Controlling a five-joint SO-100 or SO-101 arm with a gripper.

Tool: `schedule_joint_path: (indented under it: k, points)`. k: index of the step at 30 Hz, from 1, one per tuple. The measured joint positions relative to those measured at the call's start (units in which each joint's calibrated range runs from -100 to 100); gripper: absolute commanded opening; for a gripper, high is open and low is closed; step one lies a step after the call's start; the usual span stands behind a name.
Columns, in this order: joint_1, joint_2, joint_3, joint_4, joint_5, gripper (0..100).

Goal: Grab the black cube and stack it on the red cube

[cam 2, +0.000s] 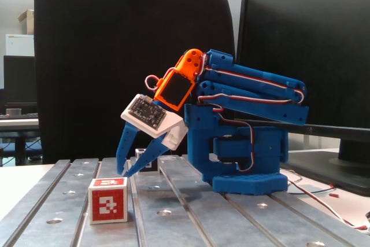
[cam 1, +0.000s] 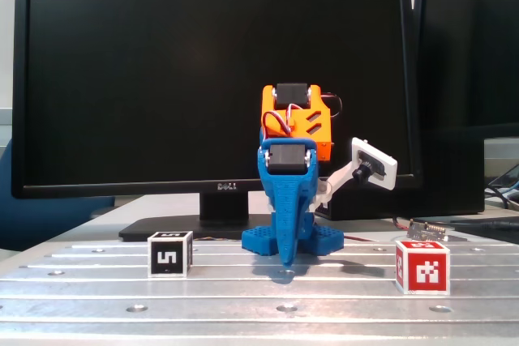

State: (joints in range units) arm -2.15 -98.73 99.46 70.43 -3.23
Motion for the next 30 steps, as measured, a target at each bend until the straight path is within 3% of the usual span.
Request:
schedule_joint_path:
  k: [30]
  points:
    - [-0.44, 0.00, 0.00, -2.49, 0.00, 1]
